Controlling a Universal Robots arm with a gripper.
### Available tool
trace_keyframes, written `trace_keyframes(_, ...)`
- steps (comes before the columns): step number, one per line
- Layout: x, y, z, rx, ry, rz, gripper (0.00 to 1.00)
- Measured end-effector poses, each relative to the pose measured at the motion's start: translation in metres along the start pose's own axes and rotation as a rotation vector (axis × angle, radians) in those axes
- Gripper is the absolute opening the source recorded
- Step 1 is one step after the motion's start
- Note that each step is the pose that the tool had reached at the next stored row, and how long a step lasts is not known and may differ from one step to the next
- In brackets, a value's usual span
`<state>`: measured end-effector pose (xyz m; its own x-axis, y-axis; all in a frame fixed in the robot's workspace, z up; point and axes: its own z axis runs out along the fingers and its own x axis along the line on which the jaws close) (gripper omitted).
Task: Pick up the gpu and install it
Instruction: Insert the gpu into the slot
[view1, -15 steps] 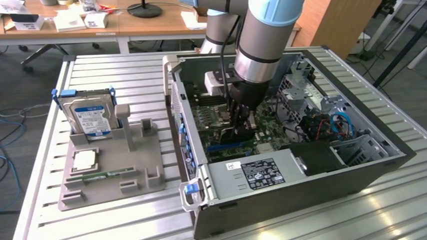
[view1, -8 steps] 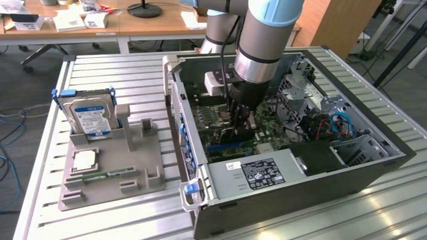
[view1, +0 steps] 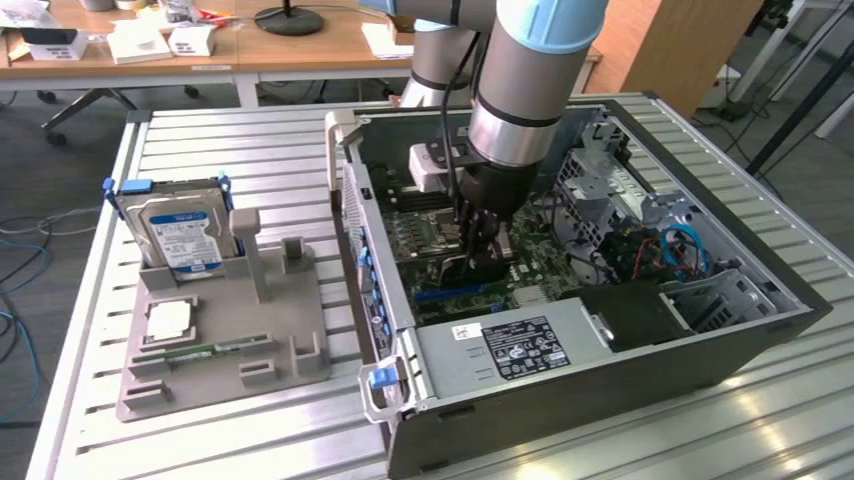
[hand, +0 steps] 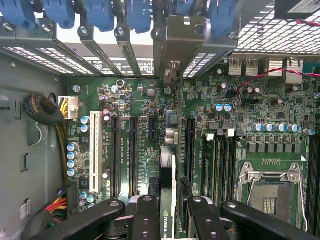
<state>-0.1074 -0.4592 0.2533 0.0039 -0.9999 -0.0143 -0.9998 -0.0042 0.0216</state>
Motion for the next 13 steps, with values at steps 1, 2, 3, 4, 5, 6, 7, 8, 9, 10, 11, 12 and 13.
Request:
trace_keyframes(1,0.0000,0.0000,0.0000,0.0000,0.0000,-0.002,0.26)
trace_keyframes(2,0.0000,0.0000,0.0000,-0.0001,0.0001,-0.005,0.26)
trace_keyframes(3,0.0000,0.0000,0.0000,0.0000,0.0001,-0.006,0.26)
trace_keyframes(4,0.0000,0.0000,0.0000,-0.0001,0.0001,-0.008,0.26)
trace_keyframes(5,0.0000,0.0000,0.0000,-0.0001,0.0002,-0.012,0.26)
trace_keyframes(6,0.0000,0.0000,0.0001,-0.0002,0.0002,-0.014,0.26)
trace_keyframes(7,0.0000,0.0000,0.0001,-0.0002,0.0002,-0.014,0.26)
trace_keyframes(8,0.0000,0.0000,0.0000,-0.0002,0.0002,-0.014,0.26)
trace_keyframes(9,0.0000,0.0000,0.0001,-0.0002,0.0003,-0.014,0.26)
trace_keyframes(10,0.0000,0.0000,0.0004,-0.0001,0.0001,-0.014,0.26)
trace_keyframes(11,0.0000,0.0000,0.0007,-0.0001,0.0000,-0.014,0.26)
trace_keyframes(12,0.0000,0.0000,0.0008,-0.0002,0.0002,-0.014,0.26)
trace_keyframes(13,0.0000,0.0000,0.0008,-0.0002,0.0002,-0.014,0.26)
